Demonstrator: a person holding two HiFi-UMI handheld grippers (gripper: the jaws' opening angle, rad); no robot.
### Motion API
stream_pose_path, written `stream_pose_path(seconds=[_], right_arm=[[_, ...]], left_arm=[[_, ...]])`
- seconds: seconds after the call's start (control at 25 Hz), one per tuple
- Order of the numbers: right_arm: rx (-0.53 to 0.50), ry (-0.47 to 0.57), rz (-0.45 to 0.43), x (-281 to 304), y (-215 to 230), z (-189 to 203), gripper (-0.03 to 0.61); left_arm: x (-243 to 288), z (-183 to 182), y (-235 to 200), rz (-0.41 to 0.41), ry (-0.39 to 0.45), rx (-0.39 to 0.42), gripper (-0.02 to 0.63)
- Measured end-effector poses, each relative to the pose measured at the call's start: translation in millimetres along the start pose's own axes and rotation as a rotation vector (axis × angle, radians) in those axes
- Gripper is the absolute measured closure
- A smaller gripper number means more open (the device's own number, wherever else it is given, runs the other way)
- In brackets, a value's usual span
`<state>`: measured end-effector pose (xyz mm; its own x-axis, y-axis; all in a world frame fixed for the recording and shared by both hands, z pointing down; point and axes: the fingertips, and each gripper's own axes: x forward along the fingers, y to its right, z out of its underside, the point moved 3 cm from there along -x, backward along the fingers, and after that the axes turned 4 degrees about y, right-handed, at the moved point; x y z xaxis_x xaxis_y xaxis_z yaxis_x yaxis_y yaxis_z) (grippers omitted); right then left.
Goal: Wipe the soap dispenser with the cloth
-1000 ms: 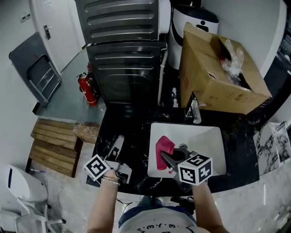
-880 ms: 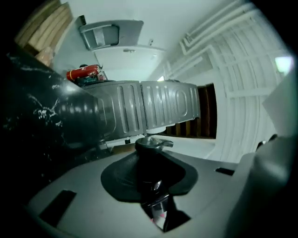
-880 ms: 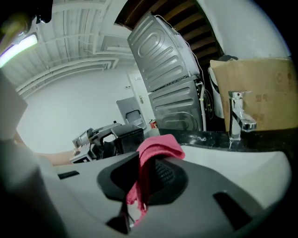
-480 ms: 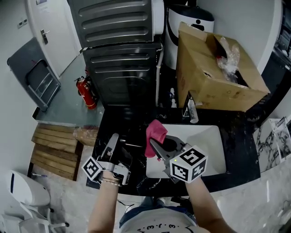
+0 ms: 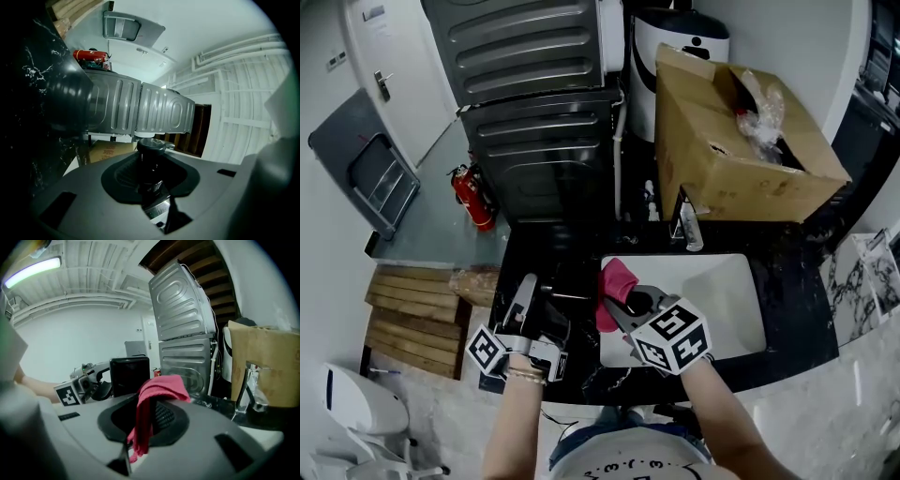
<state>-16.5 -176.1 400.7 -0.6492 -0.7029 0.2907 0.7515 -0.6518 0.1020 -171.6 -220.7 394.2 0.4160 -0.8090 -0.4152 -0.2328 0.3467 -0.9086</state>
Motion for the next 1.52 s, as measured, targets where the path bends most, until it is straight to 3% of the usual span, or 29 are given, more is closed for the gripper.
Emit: stream_pose_path(seconds=[0.16,0.28,0.4,0.68,1.08,1.16,1.28,1.44,1.52], right_arm=[[0.063,0.056,0.002,-10.9,0.4,-10.0,0.531],[0.173,0.196,-0.078,-30.3,-10.7,-35.9,0.531],[0.19,0.249,-0.141,-34.7,-23.8,-53.6,0.531],[0.186,0.129,-0.082,-19.9,-25.5,-38.5,0.531],[0.229,-0.024,-0.038,-3.4,-19.4,10.0,0.531],[0.233,-0.052,0.005,-4.9,-13.2,18.3,0.531],[0.251,-0.066,0.042,-11.7,-6.7,28.8,0.531],[0.271,-0.064,0.067,-18.5,2.0,38.3,0.531],[0.279,-0.072,0.079,-20.4,6.2,42.3,0.531]], left_arm=[[-2.0,-3.3,-1.9,-0.008,0.022,0.01,0.505],[-2.8,-5.2,-2.3,-0.018,0.03,0.023,0.505],[-1.3,-4.5,0.3,-0.008,0.035,0.011,0.505],[-2.1,-8.0,6.6,0.018,0.077,-0.03,0.505],[-7.3,-8.1,7.9,-0.002,0.051,0.059,0.503],[-9.0,-10.1,6.7,-0.025,0.049,0.12,0.503],[-7.7,-13.3,9.8,-0.067,0.024,0.274,0.503],[4.3,-17.8,5.7,-0.118,-0.058,0.542,0.503],[11.4,-22.7,3.5,-0.153,-0.109,0.712,0.503]])
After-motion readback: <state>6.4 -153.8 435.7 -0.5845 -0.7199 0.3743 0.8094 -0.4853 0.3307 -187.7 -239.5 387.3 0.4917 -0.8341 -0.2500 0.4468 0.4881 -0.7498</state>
